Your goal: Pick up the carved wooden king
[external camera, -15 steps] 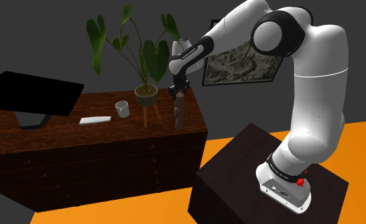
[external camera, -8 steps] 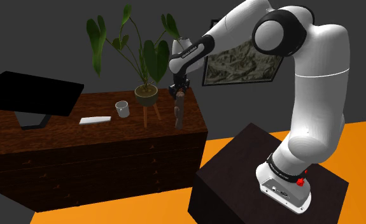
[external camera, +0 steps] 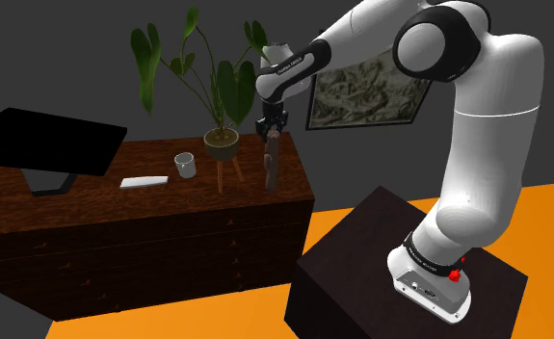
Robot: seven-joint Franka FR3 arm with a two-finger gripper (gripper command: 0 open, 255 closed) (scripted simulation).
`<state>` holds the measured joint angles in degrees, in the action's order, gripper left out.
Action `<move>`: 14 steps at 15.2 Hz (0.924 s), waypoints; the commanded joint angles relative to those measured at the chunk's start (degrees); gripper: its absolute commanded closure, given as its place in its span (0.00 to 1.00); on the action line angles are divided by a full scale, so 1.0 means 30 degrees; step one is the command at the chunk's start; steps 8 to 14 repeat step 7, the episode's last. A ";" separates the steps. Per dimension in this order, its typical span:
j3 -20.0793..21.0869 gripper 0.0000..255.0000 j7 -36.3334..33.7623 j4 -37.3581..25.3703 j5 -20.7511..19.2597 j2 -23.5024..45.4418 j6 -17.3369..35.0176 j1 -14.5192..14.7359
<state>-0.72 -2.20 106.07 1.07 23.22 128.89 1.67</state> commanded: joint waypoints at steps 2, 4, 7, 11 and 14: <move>0.0001 1.00 -0.0037 -0.0266 -0.0016 -0.0383 -0.0637 0.0020; -0.0002 1.00 -0.0045 -0.0426 -0.0024 -0.0646 -0.1060 0.0021; -0.0004 1.00 -0.0049 -0.0525 -0.0028 -0.0791 -0.1305 0.0022; -0.0004 1.00 -0.0049 -0.0525 -0.0028 -0.0791 -0.1305 0.0022; -0.0004 1.00 -0.0049 -0.0525 -0.0028 -0.0791 -0.1305 0.0022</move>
